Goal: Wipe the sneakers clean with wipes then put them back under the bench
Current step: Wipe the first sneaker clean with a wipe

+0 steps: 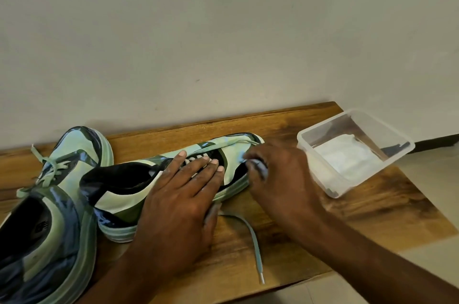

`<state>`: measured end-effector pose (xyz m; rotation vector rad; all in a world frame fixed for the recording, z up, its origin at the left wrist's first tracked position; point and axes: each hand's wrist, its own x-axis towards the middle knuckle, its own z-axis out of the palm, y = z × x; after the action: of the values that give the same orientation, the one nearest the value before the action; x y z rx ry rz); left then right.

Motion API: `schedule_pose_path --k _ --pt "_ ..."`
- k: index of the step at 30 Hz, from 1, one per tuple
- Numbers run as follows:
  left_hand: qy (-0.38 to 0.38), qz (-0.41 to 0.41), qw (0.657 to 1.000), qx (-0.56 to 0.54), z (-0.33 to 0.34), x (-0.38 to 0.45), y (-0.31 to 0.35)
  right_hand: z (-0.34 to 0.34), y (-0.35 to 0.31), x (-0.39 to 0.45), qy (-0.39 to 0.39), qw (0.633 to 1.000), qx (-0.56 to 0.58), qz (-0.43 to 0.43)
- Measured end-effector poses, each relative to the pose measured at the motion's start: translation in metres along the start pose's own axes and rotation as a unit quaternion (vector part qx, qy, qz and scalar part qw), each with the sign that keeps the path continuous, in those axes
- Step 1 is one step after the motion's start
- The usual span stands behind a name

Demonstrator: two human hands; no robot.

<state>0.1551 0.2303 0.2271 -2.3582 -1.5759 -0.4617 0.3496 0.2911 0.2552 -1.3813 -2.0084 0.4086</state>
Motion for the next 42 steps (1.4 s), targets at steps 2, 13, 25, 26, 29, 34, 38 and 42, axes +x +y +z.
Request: schedule_pose_path --k 2,13,25,26,29,34,38,42 --pt "-0.003 0.001 1.0 0.003 0.0 0.001 -0.001 0.008 -0.012 -0.013 -0.046 0.997 -0.028 -0.051" --pt "-0.006 -0.005 1.0 0.0 -0.002 0.001 0.0 0.005 -0.012 0.01 -0.038 0.997 -0.053 -0.036" --pt "-0.01 -0.007 1.0 -0.001 -0.004 0.001 0.001 0.002 -0.012 0.025 -0.068 0.988 -0.131 -0.043" --pt "-0.013 -0.005 1.0 0.001 -0.004 0.001 0.0 0.005 -0.019 0.018 -0.1 0.985 -0.123 -0.062" --pt "-0.012 -0.003 1.0 0.002 -0.004 0.003 0.0 0.006 -0.022 0.018 -0.117 0.982 -0.121 -0.081" --pt "-0.007 -0.004 1.0 -0.001 -0.004 0.001 0.002 -0.008 0.0 0.046 -0.028 0.991 -0.129 0.007" --pt "-0.02 -0.002 1.0 0.0 -0.003 0.0 0.0 0.004 -0.027 0.026 -0.09 0.989 -0.106 -0.048" --pt "-0.017 -0.003 1.0 0.002 -0.005 0.002 0.0 0.004 -0.025 0.029 -0.109 0.984 -0.12 -0.079"
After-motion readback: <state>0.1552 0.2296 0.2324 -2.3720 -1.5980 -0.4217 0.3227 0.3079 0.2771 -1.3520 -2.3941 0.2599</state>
